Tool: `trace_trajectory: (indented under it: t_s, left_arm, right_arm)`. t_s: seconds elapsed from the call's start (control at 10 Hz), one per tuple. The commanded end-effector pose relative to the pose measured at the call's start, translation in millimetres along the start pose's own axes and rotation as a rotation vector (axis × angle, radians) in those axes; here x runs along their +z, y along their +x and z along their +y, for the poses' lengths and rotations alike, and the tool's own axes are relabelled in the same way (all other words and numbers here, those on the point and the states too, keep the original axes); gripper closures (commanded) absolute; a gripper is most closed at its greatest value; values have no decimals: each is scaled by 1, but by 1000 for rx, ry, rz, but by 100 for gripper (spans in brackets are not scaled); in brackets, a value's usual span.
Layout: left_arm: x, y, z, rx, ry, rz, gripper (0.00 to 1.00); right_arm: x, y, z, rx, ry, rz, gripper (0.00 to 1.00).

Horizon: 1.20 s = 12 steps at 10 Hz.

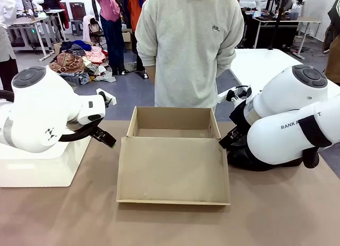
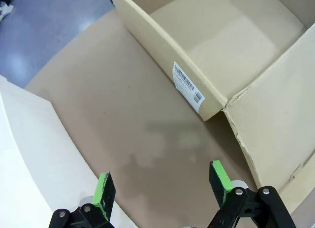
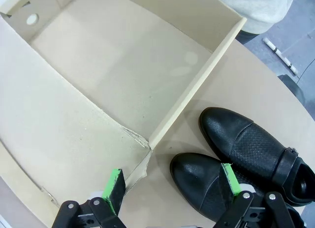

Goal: Pack the shoes into the box.
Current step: Place one shoe of the Shoes into the Shoes Box.

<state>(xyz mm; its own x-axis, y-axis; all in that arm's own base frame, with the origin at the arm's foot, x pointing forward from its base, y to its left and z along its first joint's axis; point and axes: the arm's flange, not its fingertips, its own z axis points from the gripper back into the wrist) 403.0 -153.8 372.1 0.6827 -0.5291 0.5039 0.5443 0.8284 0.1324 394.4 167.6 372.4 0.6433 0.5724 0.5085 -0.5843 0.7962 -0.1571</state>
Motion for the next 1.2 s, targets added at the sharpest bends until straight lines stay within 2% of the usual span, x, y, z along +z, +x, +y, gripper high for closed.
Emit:
trace_trajectory:
  t_s: [0.0, 0.7, 0.9, 1.1]
  left_arm:
    - [18, 7, -2, 4, 31, -22, 0]
    - [105, 44, -15, -51, 88, -74, 0]
    - [126, 51, -15, -55, 109, -94, 0]
    - [132, 52, -6, -87, 73, -109, 0]
  right_arm:
    - [16, 7, -6, 6, 41, -11, 0]
    - [101, 32, -14, 58, 34, -68, 0]
    - [116, 33, -13, 77, 32, -79, 0]
    - [123, 30, -20, 103, 88, -108, 0]
